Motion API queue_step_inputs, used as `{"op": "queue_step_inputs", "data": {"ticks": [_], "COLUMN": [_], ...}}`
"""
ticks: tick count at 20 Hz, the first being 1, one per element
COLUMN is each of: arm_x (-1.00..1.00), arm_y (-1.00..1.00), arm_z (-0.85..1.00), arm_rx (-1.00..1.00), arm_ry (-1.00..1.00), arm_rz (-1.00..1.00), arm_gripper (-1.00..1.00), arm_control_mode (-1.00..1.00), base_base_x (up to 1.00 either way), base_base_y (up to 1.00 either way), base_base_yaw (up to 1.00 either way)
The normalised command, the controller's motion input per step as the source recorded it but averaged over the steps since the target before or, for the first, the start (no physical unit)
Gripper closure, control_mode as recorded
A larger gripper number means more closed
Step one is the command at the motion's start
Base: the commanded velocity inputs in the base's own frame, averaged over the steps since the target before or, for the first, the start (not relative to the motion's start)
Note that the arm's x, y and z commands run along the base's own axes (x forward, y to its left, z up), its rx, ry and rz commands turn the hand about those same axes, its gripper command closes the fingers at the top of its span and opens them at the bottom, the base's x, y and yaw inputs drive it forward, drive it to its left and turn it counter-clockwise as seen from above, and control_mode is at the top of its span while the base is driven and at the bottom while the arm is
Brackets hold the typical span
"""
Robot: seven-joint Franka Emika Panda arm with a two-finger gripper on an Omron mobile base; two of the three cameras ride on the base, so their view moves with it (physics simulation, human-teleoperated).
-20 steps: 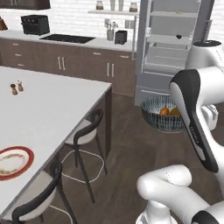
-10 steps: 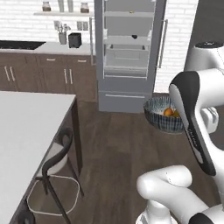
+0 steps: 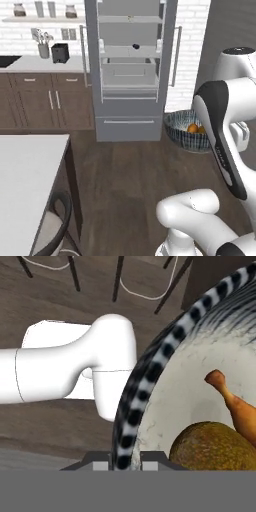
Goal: Pick the chicken drumstick and avocado from their plates and place them in the bowl. Then put the bowl in the fridge.
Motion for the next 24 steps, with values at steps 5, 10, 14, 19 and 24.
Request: {"op": "queue_step_inputs", "data": {"ticks": [5,10,14,19,24], "arm_x": [0.00,0.00,0.00,0.00,0.00], "arm_y": [0.00,0.00,0.00,0.00,0.00], "arm_z": [0.00,0.00,0.00,0.00,0.00], "arm_rx": [0.00,0.00,0.00,0.00,0.00], "arm_ry": [0.00,0.00,0.00,0.00,0.00], "arm_rz": [0.00,0.00,0.00,0.00,0.00], "arm_gripper": [1.00,1.00,1.00,1.00,1.00], "arm_control_mode": [1.00,1.00,1.00,1.00,1.00], "base_base_x": [1.00,1.00,1.00,1.00,0.97], "base_base_y": [0.42,0.45,0.42,0.45,0.45], "base_base_yaw": [-0.28,-0.28,-0.27,-0.25,-0.18]}}
